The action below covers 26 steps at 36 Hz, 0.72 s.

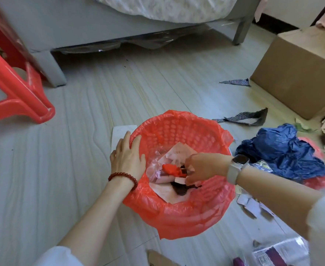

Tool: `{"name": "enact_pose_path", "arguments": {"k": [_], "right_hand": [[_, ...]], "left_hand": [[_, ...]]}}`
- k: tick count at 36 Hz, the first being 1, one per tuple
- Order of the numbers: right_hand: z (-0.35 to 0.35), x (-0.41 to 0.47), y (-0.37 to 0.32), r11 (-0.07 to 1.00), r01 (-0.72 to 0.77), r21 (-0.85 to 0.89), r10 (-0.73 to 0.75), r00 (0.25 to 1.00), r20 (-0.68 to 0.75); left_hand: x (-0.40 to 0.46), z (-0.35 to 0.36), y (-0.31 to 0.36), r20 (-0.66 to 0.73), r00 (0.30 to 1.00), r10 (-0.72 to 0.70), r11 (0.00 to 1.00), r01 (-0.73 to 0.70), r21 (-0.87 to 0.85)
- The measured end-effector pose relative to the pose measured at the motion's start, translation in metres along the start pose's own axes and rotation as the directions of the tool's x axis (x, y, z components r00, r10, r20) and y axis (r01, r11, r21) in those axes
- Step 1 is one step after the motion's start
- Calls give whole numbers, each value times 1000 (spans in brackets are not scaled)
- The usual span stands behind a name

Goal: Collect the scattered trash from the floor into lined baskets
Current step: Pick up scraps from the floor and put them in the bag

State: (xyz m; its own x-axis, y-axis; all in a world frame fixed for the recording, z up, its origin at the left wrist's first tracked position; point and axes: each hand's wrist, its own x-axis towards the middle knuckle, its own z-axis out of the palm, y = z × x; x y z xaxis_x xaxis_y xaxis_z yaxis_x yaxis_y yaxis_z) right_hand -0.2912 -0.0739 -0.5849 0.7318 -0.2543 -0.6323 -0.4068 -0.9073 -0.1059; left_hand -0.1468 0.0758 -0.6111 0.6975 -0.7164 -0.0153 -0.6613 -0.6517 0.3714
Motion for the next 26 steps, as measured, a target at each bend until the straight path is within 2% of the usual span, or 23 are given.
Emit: {"name": "enact_pose_path", "arguments": {"k": [2, 4, 6, 8, 10, 12, 16, 20, 23, 26], "right_hand": [[1, -6, 1, 997, 18, -70, -32, 981, -193], [14, -1, -4, 966, 143, -218, -203, 936, -288], [33, 14, -11, 907, 251, -339, -327, 926, -189], [54, 31, -12, 905, 279, -321, -304, 952, -29], [65, 43, -12, 929, 280, -242, -272, 960, 68], [67, 53, -13, 936, 285, -208, -266, 957, 114], [45, 41, -10, 957, 274, -98, -268, 961, 66], [5, -12, 10, 910, 308, 278, -249, 941, -230], [-12, -51, 45, 870, 291, 399, -78, 878, -472], [-10, -84, 92, 792, 258, 553, 150, 796, -586]], "left_hand": [[0, 0, 3, -14, 1000, -8, 1000, 7, -19], [1, 1, 5, -21, 1000, -10, 1000, 9, -25], [0, 2, 4, -23, 1000, -6, 1000, 6, -10], [-1, 3, 3, -25, 1000, 0, 1000, 0, 0], [-1, 3, 0, -31, 999, 8, 1000, -8, 20], [-1, 3, -1, -23, 1000, 6, 999, -5, 42], [2, 0, 7, -16, 999, -34, 997, 35, 63], [12, -12, 43, -134, 991, 14, 998, -21, -51], [22, -18, 91, -228, 963, 145, 976, -177, -126], [25, -10, 150, -248, 929, 275, 928, -323, -183]]}}
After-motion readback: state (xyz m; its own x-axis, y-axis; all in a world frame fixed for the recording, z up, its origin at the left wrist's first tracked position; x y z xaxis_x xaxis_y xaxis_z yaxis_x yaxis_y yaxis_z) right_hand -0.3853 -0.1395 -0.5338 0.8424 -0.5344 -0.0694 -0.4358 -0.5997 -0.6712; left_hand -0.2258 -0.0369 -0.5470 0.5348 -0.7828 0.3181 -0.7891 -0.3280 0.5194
